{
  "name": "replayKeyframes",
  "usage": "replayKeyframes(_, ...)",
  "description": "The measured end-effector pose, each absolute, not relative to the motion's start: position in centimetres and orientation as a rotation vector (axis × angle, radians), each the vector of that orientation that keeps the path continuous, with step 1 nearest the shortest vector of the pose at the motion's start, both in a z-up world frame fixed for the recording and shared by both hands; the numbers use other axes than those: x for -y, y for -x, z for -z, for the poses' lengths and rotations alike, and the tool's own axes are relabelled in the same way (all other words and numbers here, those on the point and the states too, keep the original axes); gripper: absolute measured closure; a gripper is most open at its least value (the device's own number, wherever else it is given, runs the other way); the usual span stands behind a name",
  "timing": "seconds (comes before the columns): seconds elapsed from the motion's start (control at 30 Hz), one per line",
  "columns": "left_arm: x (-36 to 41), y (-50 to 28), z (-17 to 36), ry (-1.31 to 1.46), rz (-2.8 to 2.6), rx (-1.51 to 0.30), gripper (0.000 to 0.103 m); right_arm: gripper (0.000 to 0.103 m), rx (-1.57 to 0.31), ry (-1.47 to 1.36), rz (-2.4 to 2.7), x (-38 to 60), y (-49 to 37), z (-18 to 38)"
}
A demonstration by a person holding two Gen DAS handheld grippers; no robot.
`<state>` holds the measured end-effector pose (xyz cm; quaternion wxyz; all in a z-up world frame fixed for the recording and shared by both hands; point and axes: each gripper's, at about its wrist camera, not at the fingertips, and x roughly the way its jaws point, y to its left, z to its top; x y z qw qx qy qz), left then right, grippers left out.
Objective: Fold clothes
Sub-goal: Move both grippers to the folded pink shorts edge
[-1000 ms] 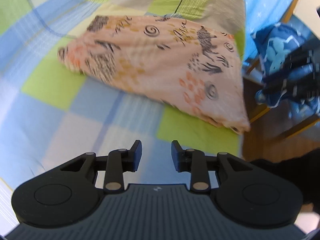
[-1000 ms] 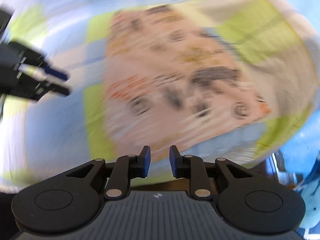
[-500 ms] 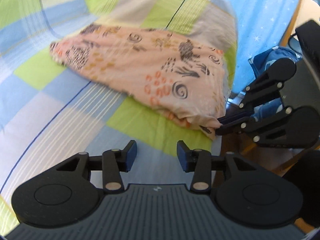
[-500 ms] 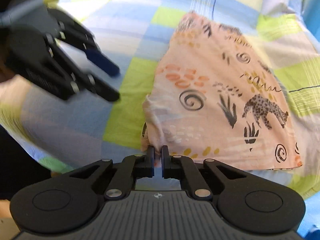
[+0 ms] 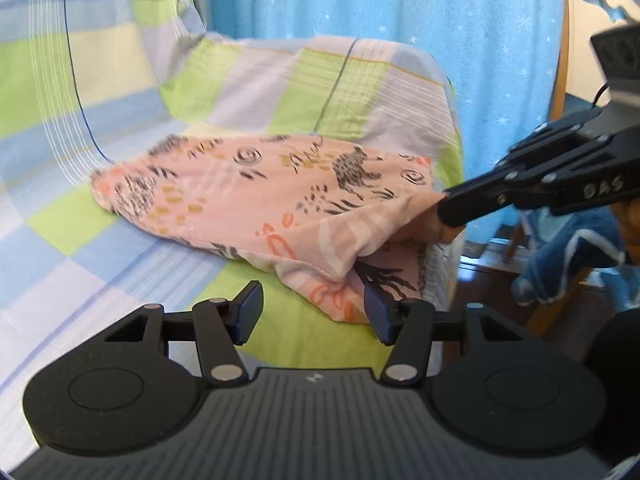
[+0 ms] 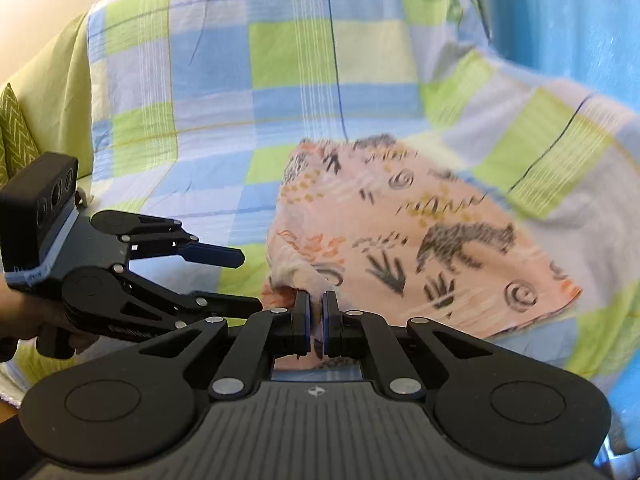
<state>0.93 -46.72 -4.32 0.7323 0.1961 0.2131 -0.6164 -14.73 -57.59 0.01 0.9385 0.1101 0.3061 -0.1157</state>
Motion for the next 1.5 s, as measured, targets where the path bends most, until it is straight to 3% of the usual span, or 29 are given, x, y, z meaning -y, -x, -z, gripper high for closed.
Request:
replayKeyframes(0.43,51.2,0.8,5.8,-0.406,1.043,-0.475,0.049,0.098,-0.649,-0.224,0.235,57.1,13.7,-1.1)
replayKeyframes(0.5,50.5,1.7,5.7,-0.469,1.001,-0.438,0.054,0.098,-0.638,-0.183,0.253,57.2,13.7,-0.7)
replayKeyframes(0.73,46.3,1.9,4.7,-0.582,0.955,-0.394,0.051,0.097,-0.636,-0.107,0.158,55.5,13.7,2.5)
replayKeyframes(0.9,45.3,1.6,4.3,-0.628,0.988,-0.398,0.051,0.086,-0.684,0.027,0.087,53.6,14.3,3.5)
replayKeyframes(1.07,43.3,0.7,3.5,-0.643,0.995,-0.385,0.044,0.084,-0.7,0.042,0.077,52.9,14.7,3.9)
replayKeyframes(1.17,42.5,0.6,3.6,-0.641,1.034,-0.37,0.042,0.075,-0.72,0.122,0.097,52.1,14.0,4.4)
replayKeyframes(1.27,42.5,0.6,4.1,-0.642,1.109,-0.362,0.042,0.075,-0.738,0.137,0.104,52.1,13.4,4.9)
replayKeyframes(1.33,43.0,0.7,4.5,-0.648,1.155,-0.356,0.041,0.083,-0.742,0.105,0.105,52.4,13.2,4.9)
replayKeyframes(1.37,43.3,0.8,4.6,-0.648,1.179,-0.353,0.041,0.103,-0.744,0.088,0.11,52.6,13.1,4.9)
replayKeyframes(1.5,44.5,1.2,4.9,-0.637,1.238,-0.326,0.042,0.103,-0.706,0.019,0.131,53.4,13.5,4.4)
